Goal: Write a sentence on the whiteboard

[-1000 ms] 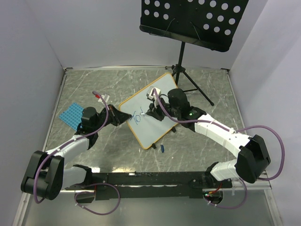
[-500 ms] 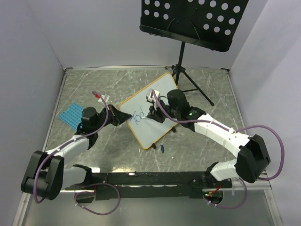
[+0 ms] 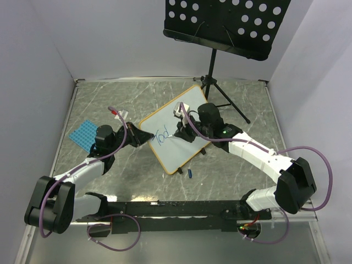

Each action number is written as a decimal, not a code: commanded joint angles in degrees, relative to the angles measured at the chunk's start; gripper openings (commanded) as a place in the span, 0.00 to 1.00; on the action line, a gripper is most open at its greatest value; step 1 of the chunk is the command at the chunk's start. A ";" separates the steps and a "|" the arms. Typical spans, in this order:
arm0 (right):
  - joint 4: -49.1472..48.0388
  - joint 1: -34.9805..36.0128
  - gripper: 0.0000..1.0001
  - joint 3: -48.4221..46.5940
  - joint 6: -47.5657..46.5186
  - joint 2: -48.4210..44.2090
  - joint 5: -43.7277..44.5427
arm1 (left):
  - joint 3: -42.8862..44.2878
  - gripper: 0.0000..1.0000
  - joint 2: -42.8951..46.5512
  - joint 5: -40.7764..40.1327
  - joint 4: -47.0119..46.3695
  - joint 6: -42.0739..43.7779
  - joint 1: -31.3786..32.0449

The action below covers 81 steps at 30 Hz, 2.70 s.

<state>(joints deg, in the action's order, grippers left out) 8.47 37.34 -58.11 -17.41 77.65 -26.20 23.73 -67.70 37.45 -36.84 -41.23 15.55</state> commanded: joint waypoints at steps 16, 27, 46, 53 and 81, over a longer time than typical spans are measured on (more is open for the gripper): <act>-4.60 -0.69 0.00 -1.75 1.41 -1.01 4.92 | -0.43 0.01 -0.15 4.82 2.83 4.76 1.15; -4.60 -0.69 0.00 -1.57 1.24 -1.89 4.66 | -0.43 0.01 0.03 4.73 2.91 4.67 1.15; -1.88 -0.87 0.00 0.10 -0.70 -2.06 2.73 | -0.61 0.01 -0.06 4.74 2.65 4.67 1.15; -1.26 -2.01 0.00 0.89 -0.70 -2.85 1.94 | -0.78 0.01 -0.06 4.74 2.48 4.58 1.15; -7.94 -4.30 0.00 0.27 1.33 -4.79 -0.70 | -0.35 0.01 -0.24 5.00 3.00 4.76 1.15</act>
<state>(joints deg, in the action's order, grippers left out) 4.73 33.36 -56.77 -16.38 71.72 -27.99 23.73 -67.70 37.67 -37.04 -41.17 15.55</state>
